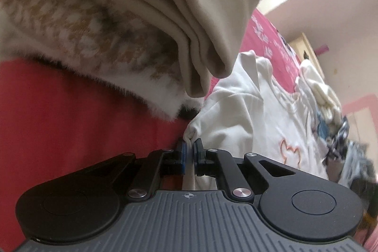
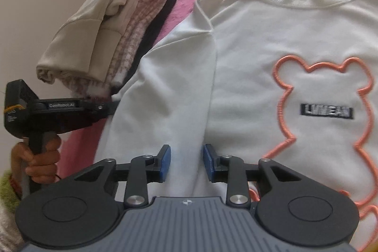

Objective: Fold clothes

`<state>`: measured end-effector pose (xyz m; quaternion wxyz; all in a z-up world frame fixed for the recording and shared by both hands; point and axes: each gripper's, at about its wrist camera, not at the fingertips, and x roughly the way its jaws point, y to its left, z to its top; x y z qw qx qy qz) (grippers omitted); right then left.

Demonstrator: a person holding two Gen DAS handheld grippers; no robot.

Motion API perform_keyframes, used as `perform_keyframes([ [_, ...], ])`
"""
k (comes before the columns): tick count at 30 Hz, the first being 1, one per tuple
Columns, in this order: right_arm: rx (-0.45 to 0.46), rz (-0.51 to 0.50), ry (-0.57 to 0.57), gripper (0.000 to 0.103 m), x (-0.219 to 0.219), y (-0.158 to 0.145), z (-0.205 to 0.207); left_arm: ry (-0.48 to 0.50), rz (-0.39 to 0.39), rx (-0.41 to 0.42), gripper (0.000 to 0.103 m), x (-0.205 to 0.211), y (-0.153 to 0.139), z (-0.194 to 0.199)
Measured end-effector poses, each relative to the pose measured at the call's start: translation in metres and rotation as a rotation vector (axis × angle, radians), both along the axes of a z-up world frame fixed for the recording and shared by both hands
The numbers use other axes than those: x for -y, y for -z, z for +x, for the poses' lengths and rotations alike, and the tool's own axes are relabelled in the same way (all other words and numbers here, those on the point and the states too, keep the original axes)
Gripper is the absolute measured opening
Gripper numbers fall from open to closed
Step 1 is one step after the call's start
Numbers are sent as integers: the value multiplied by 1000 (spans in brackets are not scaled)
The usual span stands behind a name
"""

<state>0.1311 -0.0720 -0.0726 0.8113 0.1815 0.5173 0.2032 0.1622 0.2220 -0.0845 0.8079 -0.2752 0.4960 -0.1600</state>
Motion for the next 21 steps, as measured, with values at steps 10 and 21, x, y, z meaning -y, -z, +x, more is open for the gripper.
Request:
perform_keyframes([
  [10, 67, -160, 8, 2, -5, -12, -16, 36, 33, 98, 15, -8, -23, -24],
  [21, 63, -122, 46, 2, 0, -8, -18, 126, 32, 22, 16, 22, -9, -53],
])
